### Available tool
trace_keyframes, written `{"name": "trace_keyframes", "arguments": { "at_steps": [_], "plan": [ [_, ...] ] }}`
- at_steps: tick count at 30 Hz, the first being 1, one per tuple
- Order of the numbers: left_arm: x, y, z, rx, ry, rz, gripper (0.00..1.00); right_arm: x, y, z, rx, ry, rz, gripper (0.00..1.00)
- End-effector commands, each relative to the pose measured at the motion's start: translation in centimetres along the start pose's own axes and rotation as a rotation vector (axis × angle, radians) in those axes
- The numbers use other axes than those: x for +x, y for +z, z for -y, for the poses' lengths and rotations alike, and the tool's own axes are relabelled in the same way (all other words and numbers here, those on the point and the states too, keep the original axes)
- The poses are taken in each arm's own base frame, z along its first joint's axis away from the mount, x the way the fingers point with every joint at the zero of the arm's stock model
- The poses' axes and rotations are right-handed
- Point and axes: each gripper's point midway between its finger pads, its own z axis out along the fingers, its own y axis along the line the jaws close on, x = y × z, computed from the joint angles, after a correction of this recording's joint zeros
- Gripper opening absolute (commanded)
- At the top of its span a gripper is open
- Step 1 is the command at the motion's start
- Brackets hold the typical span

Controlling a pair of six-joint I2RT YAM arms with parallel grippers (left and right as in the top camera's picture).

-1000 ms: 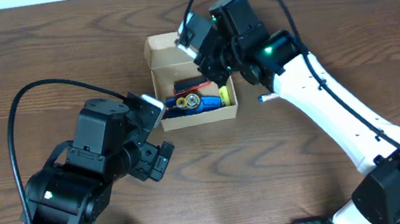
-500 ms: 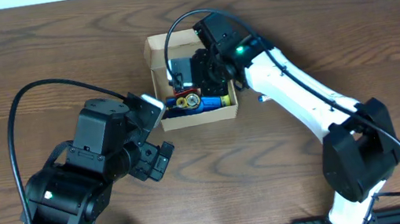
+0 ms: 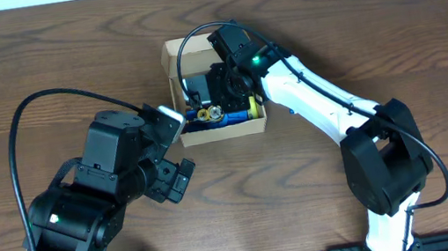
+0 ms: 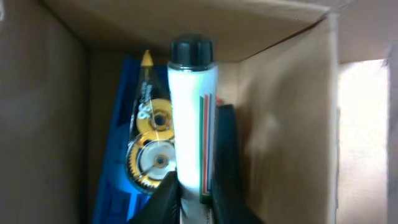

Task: Pack container
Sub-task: 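Carry the black-capped marker with the right gripper into the box, then release the marker and lift the right gripper out of the box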

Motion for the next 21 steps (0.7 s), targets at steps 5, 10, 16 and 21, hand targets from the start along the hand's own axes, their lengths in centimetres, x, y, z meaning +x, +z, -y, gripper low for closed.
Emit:
{"name": "trace_keyframes", "arguments": {
  "at_steps": [5, 10, 16, 21],
  "plan": [
    [-0.3, -0.3, -0.1, -0.001, -0.009, 0.009, 0.95, -1.1, -0.1, 0.0, 0.004, 0.046, 0.026, 0.54],
    [-0.3, -0.3, -0.1, -0.001, -0.009, 0.009, 0.95, -2.3, -2.5, 0.8, 0.051, 0.129, 0.059, 0.52],
    [-0.3, -0.3, -0.1, -0.001, -0.009, 0.009, 0.95, -4.8, -9.7, 1.6, 0.154, 0.177, 0.133, 0.63],
    [-0.3, -0.3, -0.1, -0.001, -0.009, 0.009, 0.95, -3.8, -15.9, 0.7, 0.249, 0.175, 0.072, 0.66]
  ]
}}
